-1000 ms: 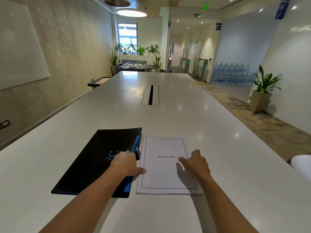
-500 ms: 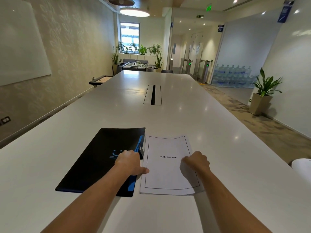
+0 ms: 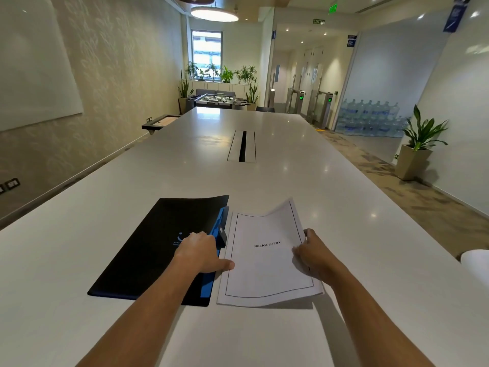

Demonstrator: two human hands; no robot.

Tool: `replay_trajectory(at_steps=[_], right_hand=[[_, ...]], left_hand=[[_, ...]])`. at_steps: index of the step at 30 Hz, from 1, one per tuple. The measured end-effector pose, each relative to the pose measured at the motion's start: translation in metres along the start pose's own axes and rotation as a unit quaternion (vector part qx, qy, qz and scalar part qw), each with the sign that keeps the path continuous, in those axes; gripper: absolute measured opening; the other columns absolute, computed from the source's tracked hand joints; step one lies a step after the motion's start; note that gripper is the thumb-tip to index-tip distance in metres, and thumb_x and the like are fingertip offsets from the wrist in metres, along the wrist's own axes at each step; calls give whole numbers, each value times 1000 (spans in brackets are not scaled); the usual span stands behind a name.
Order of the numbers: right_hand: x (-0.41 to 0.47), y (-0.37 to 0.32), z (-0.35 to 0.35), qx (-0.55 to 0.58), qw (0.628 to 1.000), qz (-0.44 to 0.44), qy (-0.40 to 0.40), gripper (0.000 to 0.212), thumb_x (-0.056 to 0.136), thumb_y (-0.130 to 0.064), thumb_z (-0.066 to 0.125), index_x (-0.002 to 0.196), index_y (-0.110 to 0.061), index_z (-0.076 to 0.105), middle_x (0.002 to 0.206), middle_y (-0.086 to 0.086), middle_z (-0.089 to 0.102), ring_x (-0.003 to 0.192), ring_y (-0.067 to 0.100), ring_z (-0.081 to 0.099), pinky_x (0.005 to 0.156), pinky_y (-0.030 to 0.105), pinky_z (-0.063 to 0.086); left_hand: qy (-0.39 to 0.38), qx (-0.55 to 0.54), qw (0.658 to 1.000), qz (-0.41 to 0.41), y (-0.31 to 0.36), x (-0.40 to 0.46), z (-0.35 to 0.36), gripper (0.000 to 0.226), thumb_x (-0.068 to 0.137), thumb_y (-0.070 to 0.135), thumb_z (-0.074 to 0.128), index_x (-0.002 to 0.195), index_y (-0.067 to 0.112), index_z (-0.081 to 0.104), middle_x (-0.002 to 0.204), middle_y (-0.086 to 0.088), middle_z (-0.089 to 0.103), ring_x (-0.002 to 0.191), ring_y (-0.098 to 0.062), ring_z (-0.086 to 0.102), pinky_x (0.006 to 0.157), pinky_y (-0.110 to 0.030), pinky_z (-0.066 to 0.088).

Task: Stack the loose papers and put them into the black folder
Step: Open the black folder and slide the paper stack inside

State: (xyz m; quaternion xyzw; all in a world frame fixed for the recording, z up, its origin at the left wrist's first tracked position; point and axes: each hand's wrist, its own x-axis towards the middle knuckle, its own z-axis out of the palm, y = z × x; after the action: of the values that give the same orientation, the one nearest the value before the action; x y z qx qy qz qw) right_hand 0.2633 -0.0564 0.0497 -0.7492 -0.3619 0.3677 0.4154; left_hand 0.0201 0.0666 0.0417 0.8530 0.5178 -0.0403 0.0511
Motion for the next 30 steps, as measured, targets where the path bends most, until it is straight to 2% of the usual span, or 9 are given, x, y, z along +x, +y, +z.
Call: replay_trajectory(at_steps=[5,9,12,15,18,21,25,27,30], right_hand=[[-12,-12,-13,114,992,-60,8,32,91,2,42,113,-20,46,92,21,62,50,22,51,47,30,41],[-20,-23,-10,148,982,-102,54,30,94,-3,43,117,-23,44,101,17,64,58,24,62,49,28,50],[-25,-28,6,144,979,-125,76,33,95,-9,44,122,-27,39,109,13,62,69,21,62,51,25,49],[-29,-32,25,129,977,-151,78,35,95,-12,42,127,-26,37,113,17,62,73,23,58,61,32,47],[-32,-33,41,74,980,-167,80,38,94,-9,41,130,-20,35,115,11,60,86,23,61,74,35,52],[-31,-33,49,33,985,-163,57,42,90,-5,40,130,-17,35,112,7,58,83,13,58,60,20,45],[-22,-34,59,0,990,-142,25,41,89,-5,43,126,-20,35,109,6,55,79,13,55,58,22,47],[-18,-35,68,-7,992,-126,21,43,91,-6,47,128,-22,33,113,5,52,80,14,53,62,24,49],[-13,-36,85,-7,995,-99,7,53,92,-3,49,137,-20,28,135,11,46,103,25,53,73,28,51]], left_hand=[[-32,-96,995,-6,-17,-4,-15,30,82,46,64,91,18,57,87,2,60,70,-11,61,54,-18,42],[16,-89,996,-14,-21,-10,-24,24,90,15,56,113,13,60,101,-5,63,66,-6,54,54,-18,46],[29,-81,996,-25,-14,-14,-31,15,89,13,56,102,9,61,89,-5,60,67,-11,53,59,-22,48],[33,-78,996,-21,-6,-17,-38,12,90,15,56,99,9,61,93,-8,64,70,-12,56,67,-25,53],[42,-70,997,-15,4,-19,-41,8,91,15,55,95,11,60,88,-5,62,66,-11,55,62,-22,49],[45,-68,996,-24,14,-20,-41,10,91,15,53,82,14,56,76,-3,58,59,-10,52,54,-19,42],[44,-65,997,-24,29,-21,-40,16,90,16,54,75,16,51,75,-2,59,56,-8,53,52,-19,44],[34,-66,997,-15,40,-23,-39,18,91,18,54,75,17,47,80,-2,58,61,-11,58,52,-18,46],[36,-73,997,-7,58,-25,-40,6,92,19,54,94,13,54,94,-5,57,73,-15,62,60,-18,48]])
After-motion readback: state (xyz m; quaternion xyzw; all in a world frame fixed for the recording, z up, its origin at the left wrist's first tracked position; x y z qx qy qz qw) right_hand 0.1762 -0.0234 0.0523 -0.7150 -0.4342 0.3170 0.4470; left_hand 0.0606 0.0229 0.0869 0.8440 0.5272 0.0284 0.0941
